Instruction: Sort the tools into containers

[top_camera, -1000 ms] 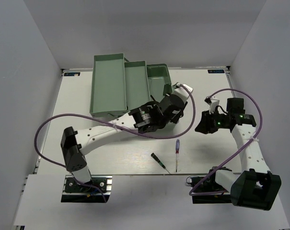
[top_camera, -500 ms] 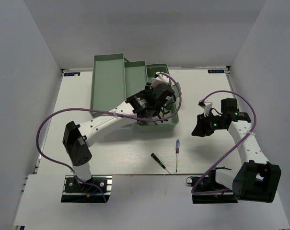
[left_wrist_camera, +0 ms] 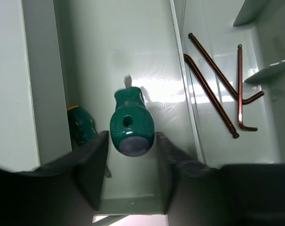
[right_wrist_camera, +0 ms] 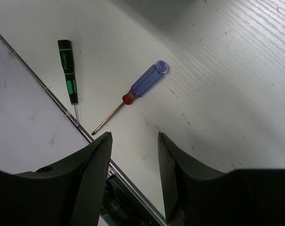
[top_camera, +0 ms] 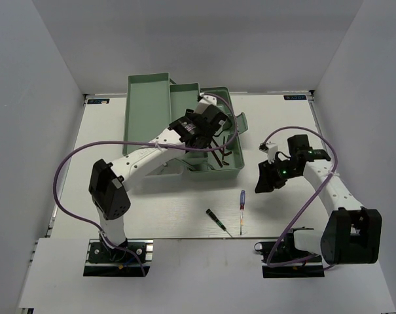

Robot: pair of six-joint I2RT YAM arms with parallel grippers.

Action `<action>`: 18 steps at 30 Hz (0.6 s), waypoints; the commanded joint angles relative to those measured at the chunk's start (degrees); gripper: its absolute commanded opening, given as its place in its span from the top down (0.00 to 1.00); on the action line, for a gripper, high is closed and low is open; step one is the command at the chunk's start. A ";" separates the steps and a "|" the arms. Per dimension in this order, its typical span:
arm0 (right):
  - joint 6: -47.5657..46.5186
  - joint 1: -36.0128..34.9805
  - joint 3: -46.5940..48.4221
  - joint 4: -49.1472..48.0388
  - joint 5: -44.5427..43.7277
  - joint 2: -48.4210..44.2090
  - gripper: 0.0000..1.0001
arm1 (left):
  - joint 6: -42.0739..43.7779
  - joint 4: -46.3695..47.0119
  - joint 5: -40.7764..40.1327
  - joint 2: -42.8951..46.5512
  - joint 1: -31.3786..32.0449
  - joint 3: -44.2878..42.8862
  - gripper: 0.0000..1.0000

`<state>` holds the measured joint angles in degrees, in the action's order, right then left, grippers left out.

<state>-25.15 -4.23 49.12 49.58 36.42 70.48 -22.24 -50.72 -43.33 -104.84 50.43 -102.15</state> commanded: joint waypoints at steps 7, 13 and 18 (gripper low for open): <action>8.08 -6.04 -0.87 -3.44 -5.57 2.03 0.45 | -0.61 -2.45 2.28 2.00 -0.07 -7.09 0.29; 15.82 -11.67 -4.46 -8.53 -9.96 1.86 0.45 | 0.18 -3.08 8.07 7.09 1.33 -6.76 0.32; 22.59 -15.97 -7.37 -13.98 -15.06 0.98 0.45 | 0.89 4.39 20.88 22.54 3.26 8.96 0.39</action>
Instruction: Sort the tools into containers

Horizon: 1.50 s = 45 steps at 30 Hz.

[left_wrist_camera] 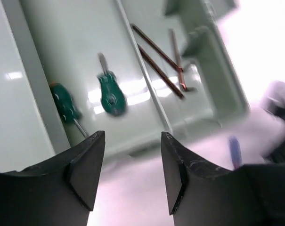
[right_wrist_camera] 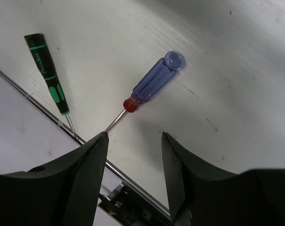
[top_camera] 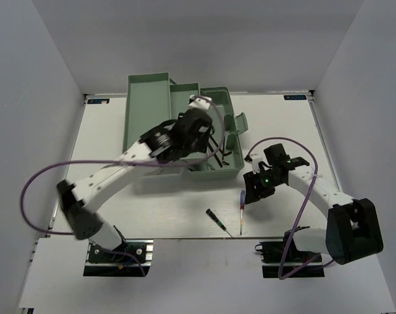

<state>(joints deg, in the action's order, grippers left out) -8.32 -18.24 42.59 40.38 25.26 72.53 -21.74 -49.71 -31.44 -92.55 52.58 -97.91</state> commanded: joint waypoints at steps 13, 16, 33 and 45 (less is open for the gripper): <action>21.32 -11.90 -4.35 -17.00 -17.76 4.81 0.43 | -10.86 -3.98 10.96 24.45 7.00 23.46 0.31; 23.69 -12.87 -5.32 -18.58 -21.46 5.69 0.50 | -11.57 -3.99 10.96 21.81 9.37 22.15 0.30; 20.54 -12.79 -7.18 -12.19 -13.93 -5.19 1.00 | -21.24 10.24 21.85 8.71 22.56 34.71 0.25; 11.39 -12.35 10.66 -11.10 -1.35 -17.69 1.00 | -38.11 8.41 19.94 8.79 21.34 35.94 0.18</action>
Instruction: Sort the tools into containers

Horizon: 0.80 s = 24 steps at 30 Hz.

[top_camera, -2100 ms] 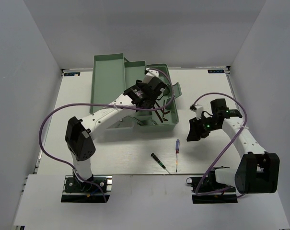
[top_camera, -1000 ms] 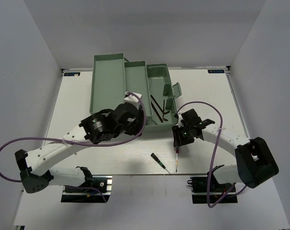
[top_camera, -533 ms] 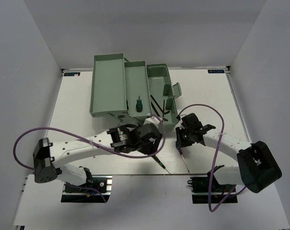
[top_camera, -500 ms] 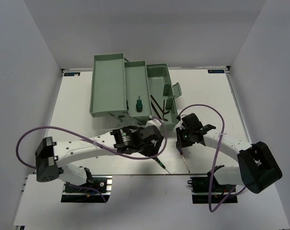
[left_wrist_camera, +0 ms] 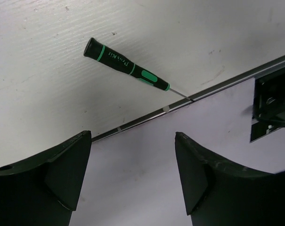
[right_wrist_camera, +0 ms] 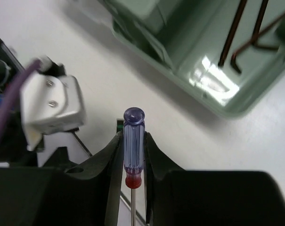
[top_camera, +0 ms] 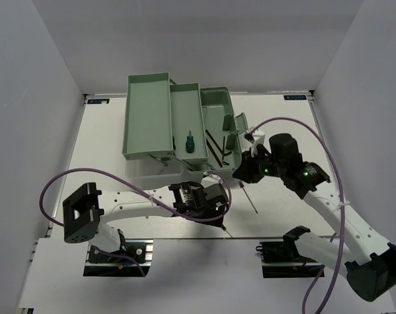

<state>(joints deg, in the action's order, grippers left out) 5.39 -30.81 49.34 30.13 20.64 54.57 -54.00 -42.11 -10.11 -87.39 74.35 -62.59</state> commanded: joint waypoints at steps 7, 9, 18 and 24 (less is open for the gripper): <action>8.03 0.31 20.76 -17.55 5.02 17.57 1.00 | -11.39 4.92 -7.02 18.73 0.62 9.14 0.18; 12.70 0.05 28.47 -23.70 6.77 25.53 1.00 | -12.10 3.80 -9.39 22.69 0.62 10.47 0.18; 33.88 -1.71 59.68 -38.11 10.91 50.60 1.00 | -13.41 -2.37 -15.20 38.51 1.15 12.31 0.19; 43.39 -5.57 81.04 -37.34 9.87 65.04 1.00 | -13.94 -3.60 -15.73 40.90 1.15 13.98 0.19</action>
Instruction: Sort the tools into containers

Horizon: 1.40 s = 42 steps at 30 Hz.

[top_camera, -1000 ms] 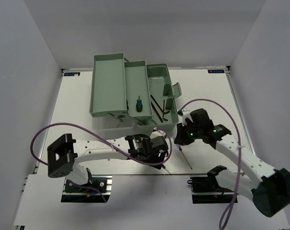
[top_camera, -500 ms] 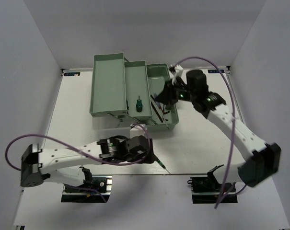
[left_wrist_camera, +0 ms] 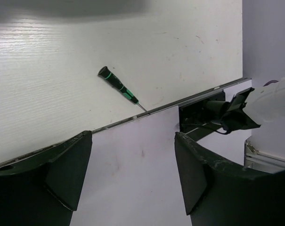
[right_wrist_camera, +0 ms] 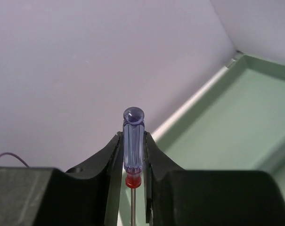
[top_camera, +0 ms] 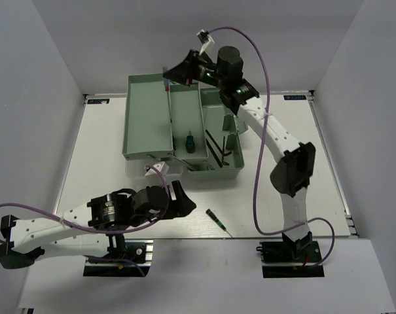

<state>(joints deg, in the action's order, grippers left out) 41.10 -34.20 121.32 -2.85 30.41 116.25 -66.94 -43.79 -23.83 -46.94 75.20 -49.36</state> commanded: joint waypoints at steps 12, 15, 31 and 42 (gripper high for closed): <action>1.53 -5.97 3.14 -4.36 -2.11 9.61 0.84 | -1.52 -2.53 -2.88 -6.14 0.30 -2.75 0.19; -1.28 -5.71 2.78 -3.22 -0.63 9.53 0.62 | -2.15 -2.01 -2.88 -10.70 0.30 -3.28 0.19; -33.97 8.42 -26.31 23.23 -8.79 -21.29 0.82 | -12.95 -10.61 0.46 -47.44 -0.23 -28.06 0.24; -45.14 23.02 -58.82 34.40 -7.30 -45.91 0.84 | -21.04 -11.14 7.83 -57.20 -1.28 -28.77 0.24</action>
<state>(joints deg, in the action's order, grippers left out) 0.08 -12.88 65.52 28.69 21.28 74.83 -84.73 -53.65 -17.45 -103.79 74.65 -77.25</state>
